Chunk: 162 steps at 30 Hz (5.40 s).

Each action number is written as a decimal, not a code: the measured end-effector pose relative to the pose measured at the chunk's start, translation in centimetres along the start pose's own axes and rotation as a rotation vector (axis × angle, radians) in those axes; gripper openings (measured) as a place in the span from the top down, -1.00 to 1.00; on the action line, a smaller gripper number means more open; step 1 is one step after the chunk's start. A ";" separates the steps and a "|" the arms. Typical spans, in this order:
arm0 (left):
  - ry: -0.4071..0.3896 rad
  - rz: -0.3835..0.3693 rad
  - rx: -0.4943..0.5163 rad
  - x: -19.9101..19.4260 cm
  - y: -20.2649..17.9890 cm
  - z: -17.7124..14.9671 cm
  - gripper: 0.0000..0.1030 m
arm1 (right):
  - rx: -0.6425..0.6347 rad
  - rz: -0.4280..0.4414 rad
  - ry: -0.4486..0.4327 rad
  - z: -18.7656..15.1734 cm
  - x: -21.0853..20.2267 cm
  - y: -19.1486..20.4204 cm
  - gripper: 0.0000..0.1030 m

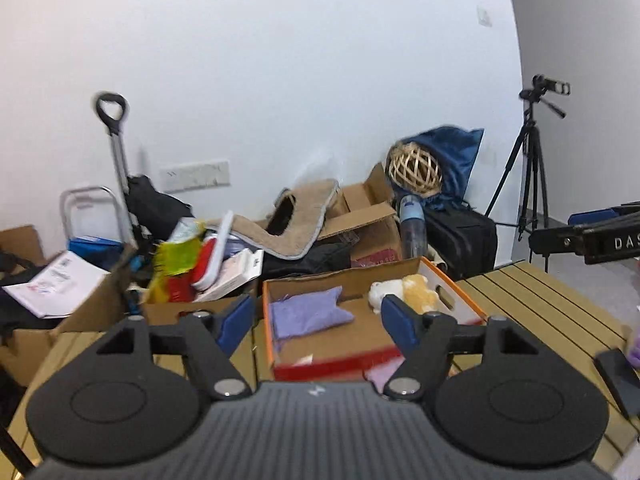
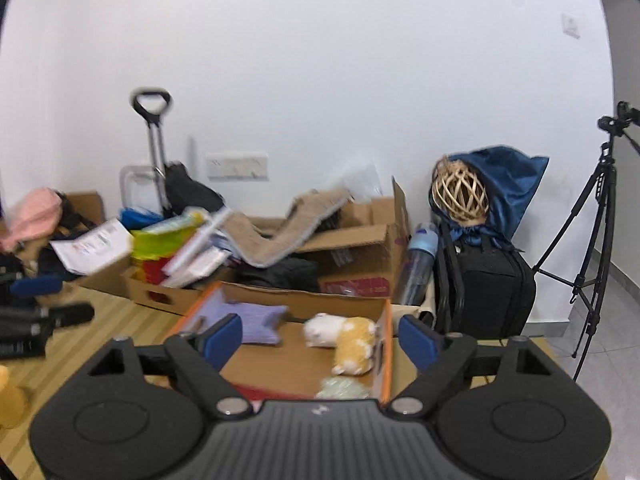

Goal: Organize soft objects
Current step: 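Withdraw the right tool from the box over the table, then reach both tools to the light blue plush and close on it, then carry the blue plush with both tools into the red box, then open both tools and withdraw them from the box over the table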

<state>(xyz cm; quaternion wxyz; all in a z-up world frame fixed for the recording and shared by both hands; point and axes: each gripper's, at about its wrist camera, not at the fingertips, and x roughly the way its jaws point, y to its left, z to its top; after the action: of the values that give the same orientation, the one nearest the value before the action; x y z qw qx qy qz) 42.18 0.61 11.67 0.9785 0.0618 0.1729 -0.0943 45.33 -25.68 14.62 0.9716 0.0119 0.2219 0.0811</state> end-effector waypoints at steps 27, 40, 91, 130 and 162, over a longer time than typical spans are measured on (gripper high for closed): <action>-0.005 0.095 -0.145 -22.0 -3.8 -16.4 -0.75 | 0.124 0.064 0.028 -22.4 -20.9 9.0 -0.74; 0.084 0.050 -0.157 -16.2 -4.0 -16.4 -0.76 | 0.153 0.041 0.078 -22.1 -16.1 7.0 -0.73; 0.419 -0.143 -0.845 7.8 6.1 -17.5 0.47 | 0.221 0.364 0.356 -16.8 10.5 10.7 0.63; 0.301 -0.342 -0.694 8.7 2.3 -12.7 0.44 | 0.421 0.264 0.194 -16.1 5.3 4.7 0.51; 0.348 -0.021 -0.307 27.1 8.7 -1.6 0.16 | 0.351 0.194 0.405 -4.9 32.5 3.9 -0.06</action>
<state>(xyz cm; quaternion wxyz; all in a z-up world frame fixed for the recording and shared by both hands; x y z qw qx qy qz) 68.47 4.89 1.50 0.9308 -0.0742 0.3520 -0.0651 71.43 -16.57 -3.52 0.8783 0.1846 0.4198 0.1349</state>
